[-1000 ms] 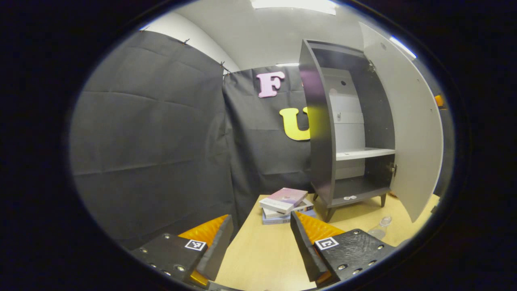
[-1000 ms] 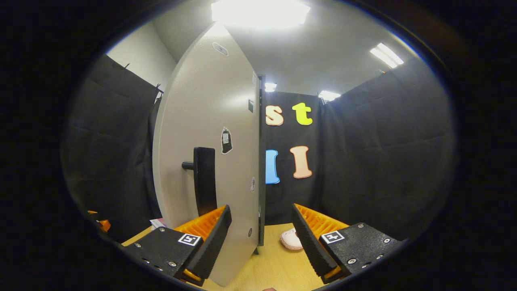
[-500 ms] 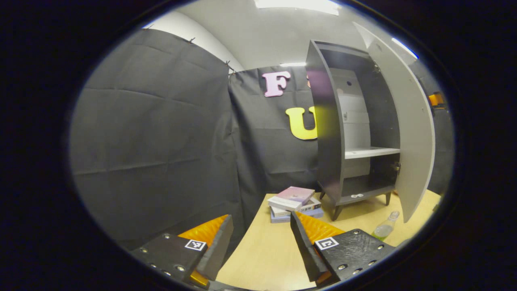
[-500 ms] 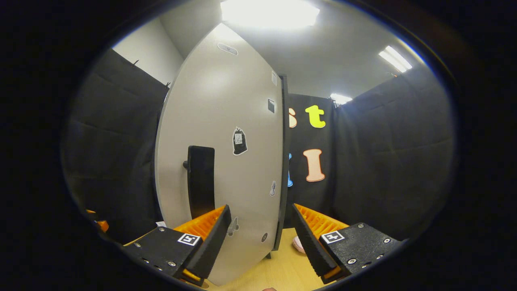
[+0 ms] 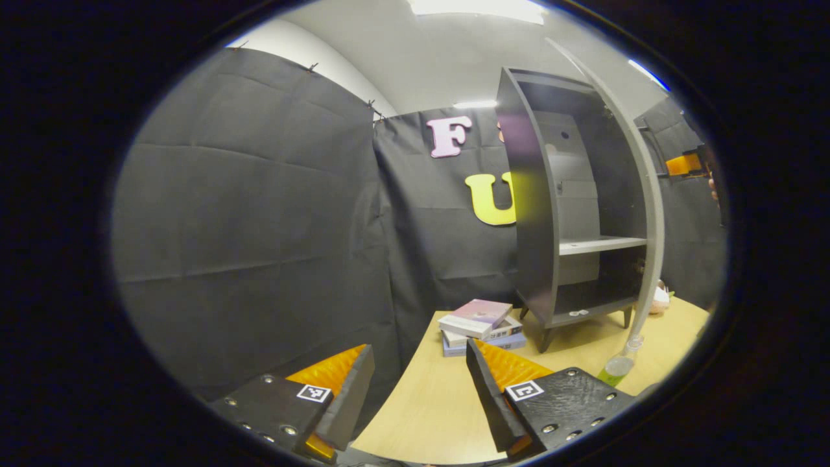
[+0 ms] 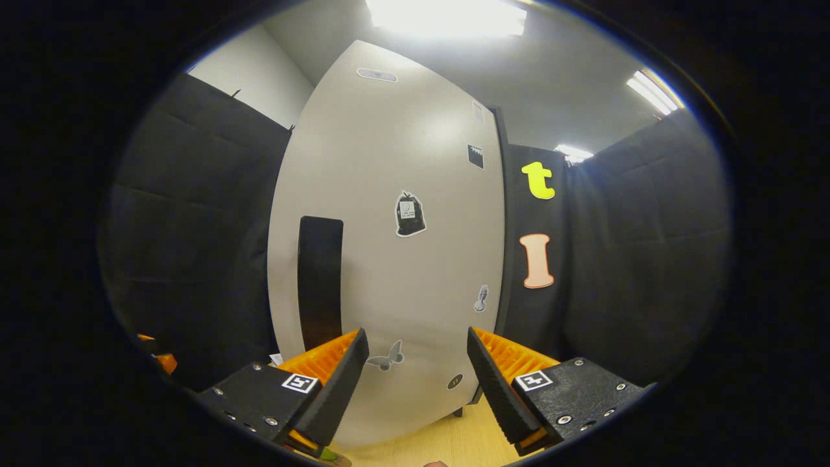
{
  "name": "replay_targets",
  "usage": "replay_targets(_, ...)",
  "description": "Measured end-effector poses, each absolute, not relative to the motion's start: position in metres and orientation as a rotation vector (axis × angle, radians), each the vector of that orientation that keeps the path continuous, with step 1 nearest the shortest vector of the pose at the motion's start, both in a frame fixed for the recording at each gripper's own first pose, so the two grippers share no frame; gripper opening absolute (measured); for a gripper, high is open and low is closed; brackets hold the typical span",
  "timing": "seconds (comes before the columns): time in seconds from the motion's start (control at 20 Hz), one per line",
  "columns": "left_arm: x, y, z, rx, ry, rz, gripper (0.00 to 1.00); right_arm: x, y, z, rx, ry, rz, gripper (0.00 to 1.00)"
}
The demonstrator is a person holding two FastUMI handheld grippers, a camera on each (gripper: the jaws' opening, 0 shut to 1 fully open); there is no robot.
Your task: Open the cabinet door with the right hand, grasp the bottle in the cabinet with the left hand and place it on the coaster, then close the cabinet door with the right hand.
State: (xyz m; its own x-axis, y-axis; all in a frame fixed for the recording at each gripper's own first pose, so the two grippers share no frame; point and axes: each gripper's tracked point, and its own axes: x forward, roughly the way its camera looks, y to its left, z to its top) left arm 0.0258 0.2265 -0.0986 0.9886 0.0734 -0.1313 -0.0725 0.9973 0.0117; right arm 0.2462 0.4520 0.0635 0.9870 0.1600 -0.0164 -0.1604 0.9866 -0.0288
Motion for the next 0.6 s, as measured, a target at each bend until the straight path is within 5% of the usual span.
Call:
replay_targets(0.2,0.022,0.216,-0.097,0.003,0.137,0.055,0.86,0.248,0.449,0.054,-0.017,0.04,0.167,0.94)
replay_targets(0.25,0.022,0.213,-0.095,0.001,0.136,0.053,0.78,0.244,0.443,0.052,-0.024,0.039,0.161,0.94)
replay_targets(0.6,0.03,0.152,-0.068,-0.003,0.135,0.002,0.81,0.227,0.386,0.047,-0.059,0.019,0.117,0.94)
